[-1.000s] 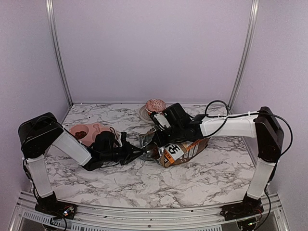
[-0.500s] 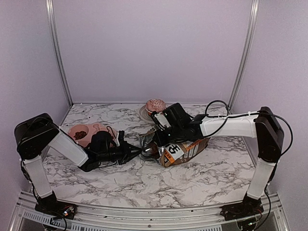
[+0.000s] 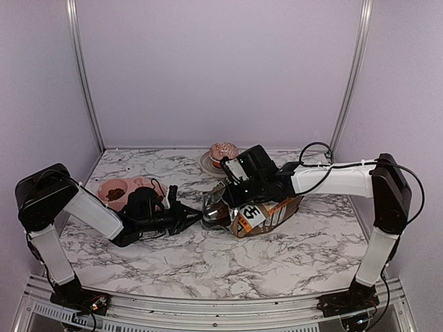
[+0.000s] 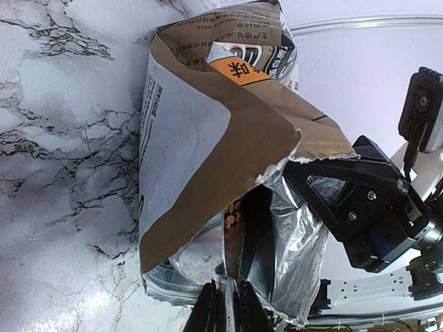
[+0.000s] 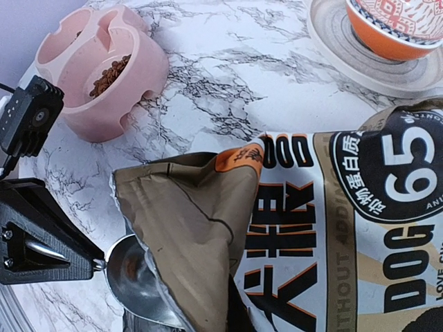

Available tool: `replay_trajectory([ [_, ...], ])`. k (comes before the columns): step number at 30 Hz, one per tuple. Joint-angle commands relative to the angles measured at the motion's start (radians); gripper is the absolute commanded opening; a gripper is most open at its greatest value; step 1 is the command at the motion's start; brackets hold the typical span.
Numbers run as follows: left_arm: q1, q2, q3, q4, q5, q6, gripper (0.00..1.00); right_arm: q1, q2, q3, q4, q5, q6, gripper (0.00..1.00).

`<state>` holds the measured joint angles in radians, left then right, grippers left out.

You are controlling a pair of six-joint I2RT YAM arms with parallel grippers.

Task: Serve the pet food
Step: Place the pet food in the pet food bowl.

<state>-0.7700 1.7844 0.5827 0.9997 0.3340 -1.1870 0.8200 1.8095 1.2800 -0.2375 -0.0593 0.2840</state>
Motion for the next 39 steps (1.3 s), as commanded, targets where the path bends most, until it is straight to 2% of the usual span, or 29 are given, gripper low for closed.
replay_trajectory([
  [1,0.009,-0.05,-0.017,0.048,0.015,0.023,0.0,-0.034,-0.046,0.012,-0.033,0.046,-0.01,0.0],
  [25,0.023,-0.137,-0.072,-0.031,0.0,0.072,0.0,-0.068,-0.067,0.006,-0.028,0.055,-0.024,0.0],
  [39,0.023,-0.23,-0.07,-0.194,-0.039,0.164,0.0,-0.073,-0.065,0.009,-0.026,0.058,-0.025,0.0],
])
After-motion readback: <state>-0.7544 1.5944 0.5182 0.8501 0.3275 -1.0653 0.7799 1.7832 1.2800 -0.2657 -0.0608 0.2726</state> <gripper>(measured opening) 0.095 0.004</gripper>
